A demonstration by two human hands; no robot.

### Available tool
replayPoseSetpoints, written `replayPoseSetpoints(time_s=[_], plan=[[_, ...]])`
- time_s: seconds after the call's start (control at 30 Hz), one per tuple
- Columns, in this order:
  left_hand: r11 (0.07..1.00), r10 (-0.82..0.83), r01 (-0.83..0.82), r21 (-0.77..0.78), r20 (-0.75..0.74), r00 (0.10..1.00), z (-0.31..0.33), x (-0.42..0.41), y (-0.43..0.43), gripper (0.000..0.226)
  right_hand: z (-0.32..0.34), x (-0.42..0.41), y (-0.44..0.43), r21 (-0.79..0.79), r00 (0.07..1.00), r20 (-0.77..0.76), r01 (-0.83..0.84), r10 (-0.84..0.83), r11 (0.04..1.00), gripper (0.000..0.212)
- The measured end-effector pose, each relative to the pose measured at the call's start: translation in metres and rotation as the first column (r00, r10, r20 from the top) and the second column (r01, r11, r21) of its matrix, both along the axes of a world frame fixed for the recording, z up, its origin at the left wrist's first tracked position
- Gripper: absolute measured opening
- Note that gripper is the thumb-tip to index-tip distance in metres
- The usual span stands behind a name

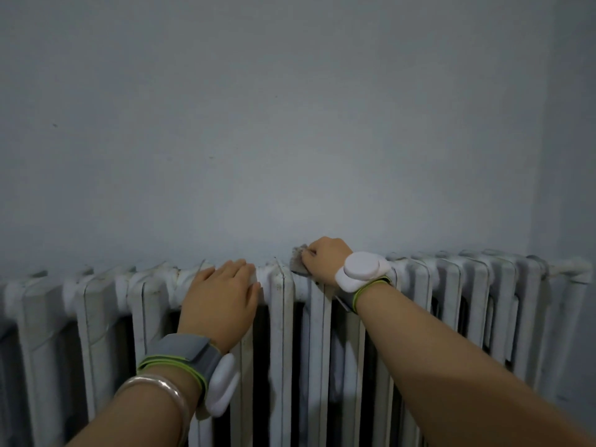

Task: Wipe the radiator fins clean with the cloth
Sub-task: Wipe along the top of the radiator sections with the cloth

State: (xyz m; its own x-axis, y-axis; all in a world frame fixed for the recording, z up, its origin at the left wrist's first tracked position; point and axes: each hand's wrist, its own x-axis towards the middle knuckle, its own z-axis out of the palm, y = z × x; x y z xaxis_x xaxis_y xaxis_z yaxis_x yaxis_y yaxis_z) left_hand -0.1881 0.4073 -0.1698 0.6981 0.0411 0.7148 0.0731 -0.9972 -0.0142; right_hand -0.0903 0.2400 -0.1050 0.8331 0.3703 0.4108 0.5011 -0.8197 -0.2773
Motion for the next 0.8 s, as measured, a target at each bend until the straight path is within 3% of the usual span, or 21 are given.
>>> replayPoseSetpoints(time_s=[0.13, 0.3, 0.37, 0.47, 0.57, 0.8], plan=[[1.000, 0.010, -0.010, 0.010, 0.013, 1.000, 0.000, 0.000, -0.002, 0.064, -0.007, -0.011, -0.005, 0.031, 0.998, 0.060, -0.019, 0.017, 0.999, 0.043], [1.000, 0.005, -0.005, 0.002, -0.017, 1.000, 0.001, -0.002, -0.003, 0.072, -0.026, -0.026, -0.011, 0.060, 0.959, 0.282, -0.018, 0.000, 0.998, 0.028], [1.000, -0.001, 0.001, -0.007, -0.025, 1.000, 0.002, -0.003, -0.004, 0.076, -0.036, -0.027, -0.014, 0.103, 0.948, 0.318, -0.037, 0.003, 0.994, 0.027], [1.000, 0.024, -0.024, -0.004, -0.030, 0.999, 0.001, -0.002, -0.005, 0.061, -0.054, -0.028, -0.017, 0.184, 0.908, 0.419, -0.109, 0.022, 0.977, 0.024], [1.000, 0.030, -0.031, -0.007, -0.033, 0.999, 0.000, 0.000, -0.003, 0.062, -0.075, -0.031, -0.019, 0.289, 0.842, 0.540, -0.190, 0.004, 0.938, 0.022], [0.999, 0.042, -0.042, -0.003, -0.046, 0.998, 0.000, 0.000, -0.004, 0.060, -0.104, -0.047, -0.021, 0.379, 0.809, 0.587, -0.254, -0.019, 0.890, 0.027]])
